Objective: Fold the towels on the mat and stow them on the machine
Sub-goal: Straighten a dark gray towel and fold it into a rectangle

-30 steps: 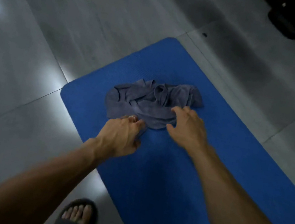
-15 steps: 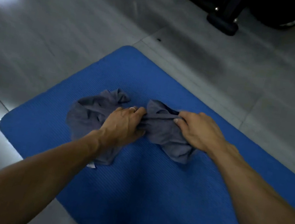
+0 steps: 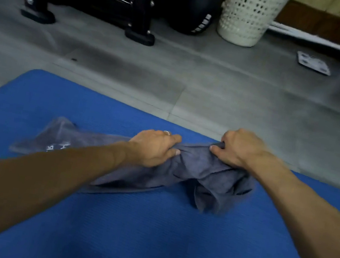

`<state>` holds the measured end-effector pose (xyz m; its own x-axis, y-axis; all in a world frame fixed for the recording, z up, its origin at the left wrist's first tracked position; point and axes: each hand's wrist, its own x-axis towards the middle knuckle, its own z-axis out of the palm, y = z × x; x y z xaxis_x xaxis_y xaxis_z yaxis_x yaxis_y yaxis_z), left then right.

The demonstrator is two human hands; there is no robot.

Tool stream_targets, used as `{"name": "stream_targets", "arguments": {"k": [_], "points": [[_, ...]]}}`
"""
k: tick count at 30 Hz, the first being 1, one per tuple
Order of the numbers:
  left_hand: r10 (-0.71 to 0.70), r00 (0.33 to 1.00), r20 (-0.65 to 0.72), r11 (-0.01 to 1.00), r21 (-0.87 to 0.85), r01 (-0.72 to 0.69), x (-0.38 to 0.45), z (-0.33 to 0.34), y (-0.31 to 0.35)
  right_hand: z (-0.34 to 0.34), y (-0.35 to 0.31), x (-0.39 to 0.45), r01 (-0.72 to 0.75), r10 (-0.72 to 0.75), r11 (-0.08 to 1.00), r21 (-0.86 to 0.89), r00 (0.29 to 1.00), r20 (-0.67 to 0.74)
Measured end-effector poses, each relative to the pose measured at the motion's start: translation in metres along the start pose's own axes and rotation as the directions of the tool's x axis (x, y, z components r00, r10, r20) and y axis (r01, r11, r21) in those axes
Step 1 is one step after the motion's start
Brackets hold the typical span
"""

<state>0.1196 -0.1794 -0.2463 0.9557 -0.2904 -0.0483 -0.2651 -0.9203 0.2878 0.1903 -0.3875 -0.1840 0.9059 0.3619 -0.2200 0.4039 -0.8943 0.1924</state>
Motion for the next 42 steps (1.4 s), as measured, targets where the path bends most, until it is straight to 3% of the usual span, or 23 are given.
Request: {"name": "stream_targets", "arguments": {"k": [3,5,6,8,9,12,15,17,19,22,26,29,32,34,36,37,38,39,40,42], "points": [[0.050,0.998,0.047,0.998,-0.042,-0.048,0.033,0.026,0.073,0.019,0.068,-0.026,-0.050,0.051,0.998,-0.030,0.998,0.040],[0.024,0.993,0.117,1.000,0.003,-0.025,0.054,0.056,0.107,0.048,0.107,-0.039,0.003,-0.012,0.971,0.240,0.999,0.034],[-0.003,0.985,0.173,0.999,0.052,-0.006,0.061,0.073,0.119,0.065,0.123,-0.044,0.025,-0.039,0.890,0.456,0.999,0.022],[-0.023,0.961,0.275,0.987,0.162,-0.023,0.073,0.103,0.136,0.104,0.157,-0.043,-0.010,0.052,0.684,0.729,0.998,-0.035],[-0.018,0.954,0.300,0.982,0.186,-0.040,0.077,0.117,0.145,0.129,0.176,-0.039,-0.062,0.139,0.661,0.748,0.989,-0.041],[0.019,0.958,0.287,0.986,0.152,-0.065,0.087,0.146,0.173,0.201,0.228,-0.034,-0.326,0.365,0.692,0.645,0.928,0.078],[0.077,0.966,0.245,0.994,0.053,-0.093,0.103,0.159,0.200,0.243,0.254,-0.039,-0.530,0.449,0.606,0.593,0.844,0.295],[0.059,0.976,0.210,0.998,-0.025,-0.055,0.121,0.162,0.215,0.250,0.251,-0.042,-0.467,0.315,0.625,0.625,0.884,0.345],[-0.053,0.965,0.256,0.991,-0.108,0.083,0.141,0.167,0.220,0.254,0.237,-0.041,-0.328,0.146,0.667,0.669,0.938,0.314],[-0.115,0.906,0.408,0.991,-0.016,0.133,0.151,0.183,0.226,0.259,0.212,-0.050,-0.233,0.076,0.683,0.692,0.965,0.251],[0.017,0.951,0.308,0.994,0.094,-0.048,0.147,0.196,0.233,0.244,0.230,-0.063,-0.343,0.243,0.575,0.742,0.938,0.246],[0.005,0.989,0.145,0.995,0.095,-0.019,0.151,0.195,0.240,0.214,0.271,-0.081,-0.494,0.542,0.492,0.717,0.818,0.192],[0.073,0.994,0.076,0.997,0.006,-0.073,0.160,0.195,0.250,0.191,0.305,-0.109,-0.523,0.649,0.570,0.634,0.760,0.042],[0.184,0.976,0.116,0.978,-0.118,-0.171,0.165,0.195,0.262,0.188,0.317,-0.129,-0.504,0.622,0.636,0.584,0.783,-0.001],[0.244,0.961,0.131,0.952,-0.220,-0.212,0.170,0.197,0.274,0.197,0.320,-0.145,-0.485,0.439,0.748,0.452,0.874,0.210],[0.227,0.969,0.100,0.954,-0.224,-0.200,0.174,0.200,0.277,0.204,0.319,-0.153,-0.484,0.331,0.783,0.391,0.856,0.397],[0.171,0.983,0.061,0.970,-0.188,-0.157,0.179,0.204,0.278,0.211,0.319,-0.159,-0.510,0.250,0.768,0.387,0.795,0.553],[0.091,0.994,0.059,0.989,-0.119,-0.084,0.183,0.208,0.277,0.219,0.320,-0.160,-0.549,0.208,0.708,0.444,0.763,0.612],[0.008,0.993,0.116,0.999,-0.035,-0.004,0.187,0.213,0.275,0.225,0.320,-0.156,-0.568,0.218,0.630,0.530,0.783,0.582],[-0.121,0.951,0.284,0.992,0.056,0.110,0.191,0.221,0.270,0.243,0.321,-0.137,-0.560,0.381,0.511,0.652,0.828,0.413]]}}
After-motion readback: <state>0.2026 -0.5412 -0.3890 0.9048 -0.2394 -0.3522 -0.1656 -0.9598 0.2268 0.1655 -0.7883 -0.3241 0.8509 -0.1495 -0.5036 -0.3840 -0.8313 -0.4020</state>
